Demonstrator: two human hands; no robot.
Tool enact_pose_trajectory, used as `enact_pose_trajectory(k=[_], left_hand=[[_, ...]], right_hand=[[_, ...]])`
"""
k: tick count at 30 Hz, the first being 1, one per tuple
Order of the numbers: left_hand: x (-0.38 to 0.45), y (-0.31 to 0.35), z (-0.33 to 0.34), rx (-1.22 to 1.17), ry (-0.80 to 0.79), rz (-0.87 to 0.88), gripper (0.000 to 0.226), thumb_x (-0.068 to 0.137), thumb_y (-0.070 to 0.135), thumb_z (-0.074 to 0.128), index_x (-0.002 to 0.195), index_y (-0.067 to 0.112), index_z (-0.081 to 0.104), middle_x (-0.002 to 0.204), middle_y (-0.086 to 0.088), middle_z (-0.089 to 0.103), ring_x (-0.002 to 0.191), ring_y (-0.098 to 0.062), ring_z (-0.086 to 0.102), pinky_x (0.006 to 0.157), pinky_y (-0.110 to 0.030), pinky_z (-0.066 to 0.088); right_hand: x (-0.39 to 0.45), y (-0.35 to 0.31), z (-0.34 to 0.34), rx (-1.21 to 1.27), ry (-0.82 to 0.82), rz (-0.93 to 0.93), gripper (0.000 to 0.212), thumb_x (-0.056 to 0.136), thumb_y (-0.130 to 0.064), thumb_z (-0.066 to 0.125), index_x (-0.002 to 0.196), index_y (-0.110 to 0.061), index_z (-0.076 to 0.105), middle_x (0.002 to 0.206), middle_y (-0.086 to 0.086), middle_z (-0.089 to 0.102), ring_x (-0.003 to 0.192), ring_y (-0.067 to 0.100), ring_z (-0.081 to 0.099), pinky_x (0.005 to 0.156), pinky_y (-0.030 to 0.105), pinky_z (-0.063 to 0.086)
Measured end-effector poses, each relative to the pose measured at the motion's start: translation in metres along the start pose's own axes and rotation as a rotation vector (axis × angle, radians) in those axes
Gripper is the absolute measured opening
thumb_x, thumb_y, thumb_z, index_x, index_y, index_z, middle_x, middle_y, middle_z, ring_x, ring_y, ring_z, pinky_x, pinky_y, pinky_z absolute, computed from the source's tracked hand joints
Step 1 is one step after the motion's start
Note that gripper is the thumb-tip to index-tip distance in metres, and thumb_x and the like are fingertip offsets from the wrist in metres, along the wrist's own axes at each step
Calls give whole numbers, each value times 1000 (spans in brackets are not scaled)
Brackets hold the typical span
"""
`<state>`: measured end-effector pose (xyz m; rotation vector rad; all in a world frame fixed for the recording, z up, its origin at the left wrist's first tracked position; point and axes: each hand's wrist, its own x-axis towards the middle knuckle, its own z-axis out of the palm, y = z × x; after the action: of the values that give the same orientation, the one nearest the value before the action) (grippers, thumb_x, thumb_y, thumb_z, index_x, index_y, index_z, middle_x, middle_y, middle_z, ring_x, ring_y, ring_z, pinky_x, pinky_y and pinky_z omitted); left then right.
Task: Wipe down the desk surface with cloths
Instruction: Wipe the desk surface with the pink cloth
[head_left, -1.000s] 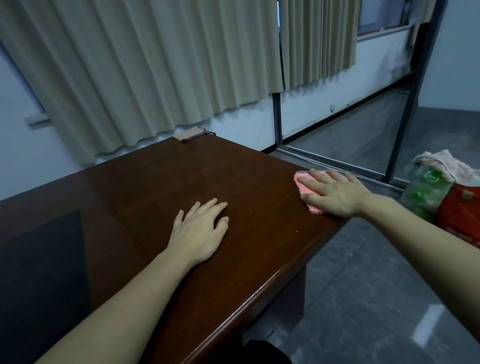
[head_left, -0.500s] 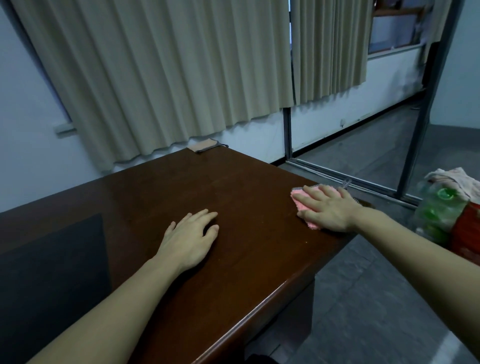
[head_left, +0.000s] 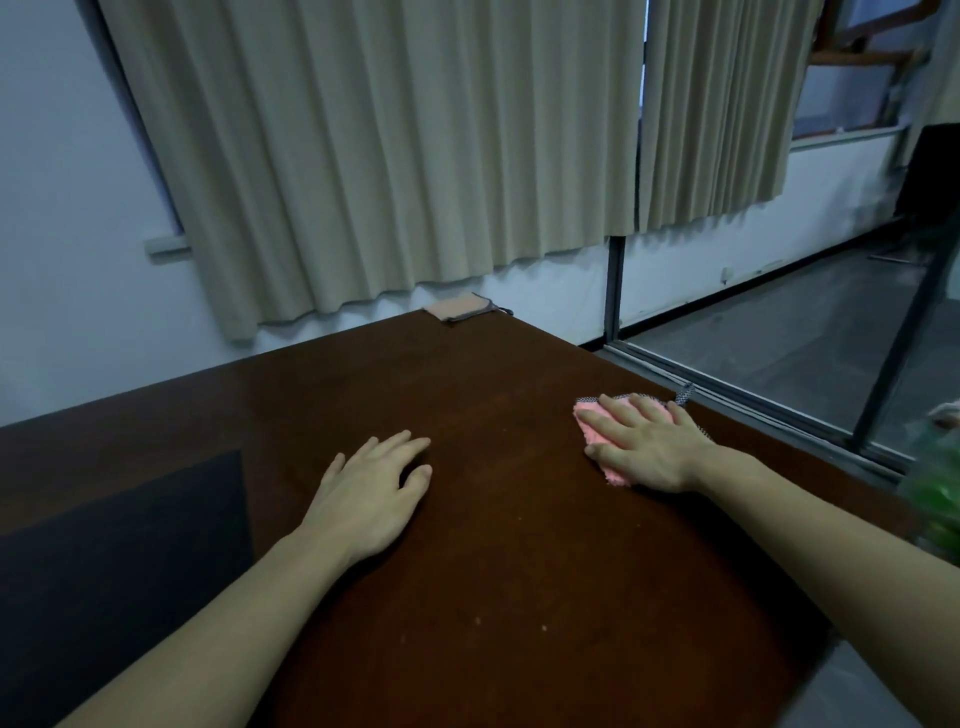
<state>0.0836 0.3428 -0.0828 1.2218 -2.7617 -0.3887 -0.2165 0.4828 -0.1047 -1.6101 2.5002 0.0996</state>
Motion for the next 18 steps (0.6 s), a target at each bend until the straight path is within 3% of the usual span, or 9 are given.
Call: enact_pose_trajectory(k=[11,18], left_hand=[[141,-64,-15,-8,14,41,50,107,50,30,156,41,29,167,13,18,155,-16,10,126,-50,4],[208,-97,-26,-21,-66,19,50,107,49,29,157,42,27,168,14,15,156,-16,6,126,-51,-1]], right_hand=[[153,-18,-23,-77,-6,-174,56,102,-65,14,149,-62,-16,168,-18,-12,157,20,-9,125,53,-1],[242,-20,-44,-107,-2,-311,60,90,-76,-5,146,-63,-20,165,-22,-17,155,13,-16,123,42,-10]])
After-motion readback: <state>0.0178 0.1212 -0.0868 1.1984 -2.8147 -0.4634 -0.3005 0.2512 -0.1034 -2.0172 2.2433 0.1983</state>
